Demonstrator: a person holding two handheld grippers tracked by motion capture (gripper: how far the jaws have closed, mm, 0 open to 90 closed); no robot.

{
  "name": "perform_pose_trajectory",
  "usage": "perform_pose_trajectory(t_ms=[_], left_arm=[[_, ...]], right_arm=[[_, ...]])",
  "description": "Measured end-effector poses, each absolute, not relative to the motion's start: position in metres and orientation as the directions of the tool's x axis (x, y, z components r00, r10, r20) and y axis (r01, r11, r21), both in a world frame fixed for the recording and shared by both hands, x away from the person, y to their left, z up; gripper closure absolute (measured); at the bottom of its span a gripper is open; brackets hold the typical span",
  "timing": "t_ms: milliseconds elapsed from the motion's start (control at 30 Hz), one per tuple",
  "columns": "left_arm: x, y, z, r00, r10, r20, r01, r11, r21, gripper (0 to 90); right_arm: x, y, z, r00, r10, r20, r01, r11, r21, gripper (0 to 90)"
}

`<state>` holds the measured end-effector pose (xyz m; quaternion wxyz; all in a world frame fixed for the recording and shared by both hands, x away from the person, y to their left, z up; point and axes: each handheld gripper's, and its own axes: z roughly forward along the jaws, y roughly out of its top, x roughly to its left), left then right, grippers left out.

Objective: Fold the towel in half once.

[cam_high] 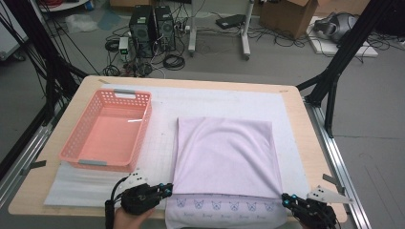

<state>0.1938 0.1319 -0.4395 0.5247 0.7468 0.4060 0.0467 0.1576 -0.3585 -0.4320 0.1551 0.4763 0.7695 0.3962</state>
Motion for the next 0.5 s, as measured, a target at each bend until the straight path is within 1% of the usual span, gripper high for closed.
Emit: perform_pose_trajectory(t_ms=[200,300,400,433,500], left_arm=[[0.177,0.135,-0.439,0.69,0.633,-0.351,0.556,-0.152,0.817,87.3],[0.167,0.136,-0.441,0.705,0.621,-0.342,0.555,-0.183,0.811,87.3],[0.167,0.136,-0.445,0.712,0.616,-0.337,0.557,-0.203,0.805,87.0],[0.169,0.135,-0.444,0.707,0.621,-0.339,0.556,-0.191,0.809,85.7],[0.177,0.137,-0.442,0.685,0.633,-0.361,0.563,-0.146,0.813,66.4]], right_arm=[[0.142,-0.36,-0.43,-0.51,0.848,0.142,0.605,0.237,0.76,86.4],[0.131,-0.359,-0.432,-0.525,0.84,0.139,0.612,0.259,0.747,86.6],[0.127,-0.358,-0.437,-0.528,0.837,0.141,0.623,0.27,0.734,86.3],[0.129,-0.358,-0.436,-0.525,0.839,0.144,0.624,0.264,0.735,84.2],[0.133,-0.358,-0.435,-0.506,0.848,0.157,0.622,0.232,0.748,72.3]])
